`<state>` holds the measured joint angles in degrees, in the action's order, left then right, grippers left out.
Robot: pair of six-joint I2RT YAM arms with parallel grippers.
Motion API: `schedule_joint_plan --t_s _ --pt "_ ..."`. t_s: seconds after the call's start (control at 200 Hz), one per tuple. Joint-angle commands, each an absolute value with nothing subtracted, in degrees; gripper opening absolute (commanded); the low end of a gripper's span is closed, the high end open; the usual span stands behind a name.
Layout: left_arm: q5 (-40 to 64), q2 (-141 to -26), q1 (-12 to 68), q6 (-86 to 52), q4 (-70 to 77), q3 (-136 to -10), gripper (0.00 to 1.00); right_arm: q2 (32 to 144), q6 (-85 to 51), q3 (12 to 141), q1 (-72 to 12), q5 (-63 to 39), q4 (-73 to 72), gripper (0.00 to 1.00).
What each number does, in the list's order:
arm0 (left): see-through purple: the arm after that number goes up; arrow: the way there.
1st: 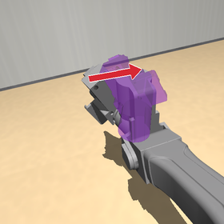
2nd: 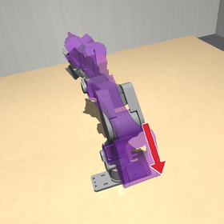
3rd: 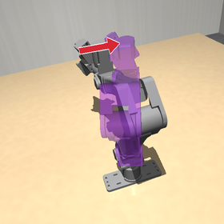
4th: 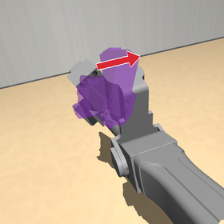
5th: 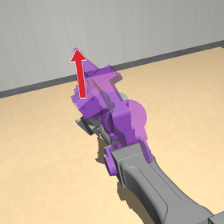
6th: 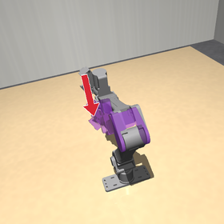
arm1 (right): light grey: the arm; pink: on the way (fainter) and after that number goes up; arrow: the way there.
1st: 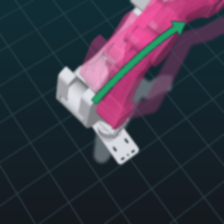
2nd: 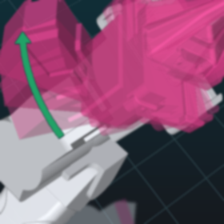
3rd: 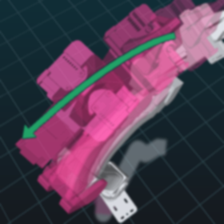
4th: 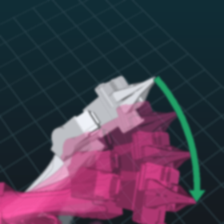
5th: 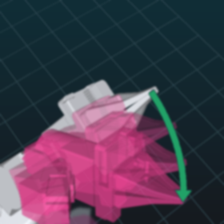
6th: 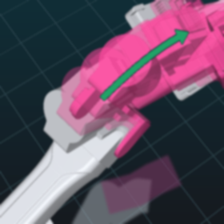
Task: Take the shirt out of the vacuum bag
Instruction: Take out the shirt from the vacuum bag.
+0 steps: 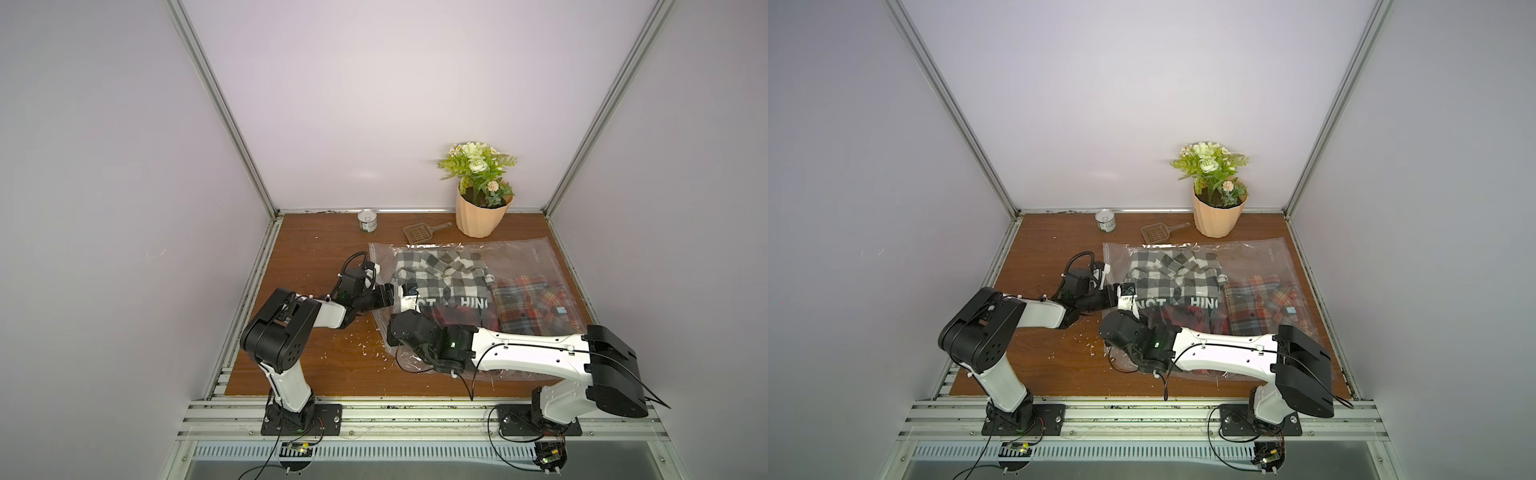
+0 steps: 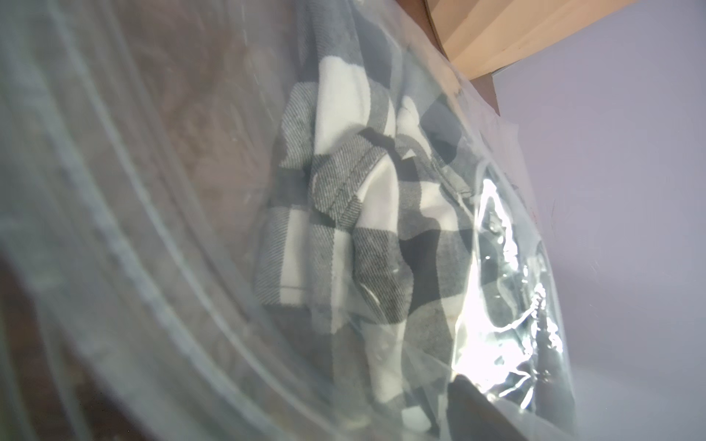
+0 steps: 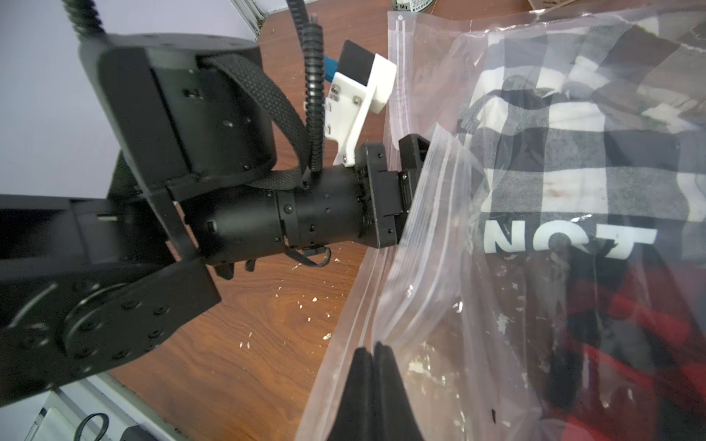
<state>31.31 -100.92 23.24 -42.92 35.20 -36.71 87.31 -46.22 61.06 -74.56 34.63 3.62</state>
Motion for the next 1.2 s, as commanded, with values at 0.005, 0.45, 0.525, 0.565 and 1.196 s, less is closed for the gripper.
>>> schedule_joint_plan --t_s 0.005,0.45,0.525,0.565,1.196 --pt "32.04 -102.17 24.26 -44.51 33.96 -36.88 0.78 85.44 -44.62 62.79 -75.06 34.69 0.17 0.0" --pt "32.69 -92.16 21.7 -40.36 21.37 -40.76 0.79 85.63 -43.14 63.11 -75.06 34.57 -0.09 0.0" --pt "34.77 -92.02 21.69 -41.99 22.62 -41.09 0.79 85.57 -42.97 63.12 -75.06 34.55 0.09 0.0" --pt "36.14 -92.32 21.8 -43.03 23.62 -41.11 0.79 85.41 -42.93 63.11 -75.08 34.6 0.25 0.0" --pt "33.04 -97.27 23.97 -40.31 23.29 -39.75 0.93 86.14 -41.66 64.56 -75.14 32.78 -0.08 0.0"
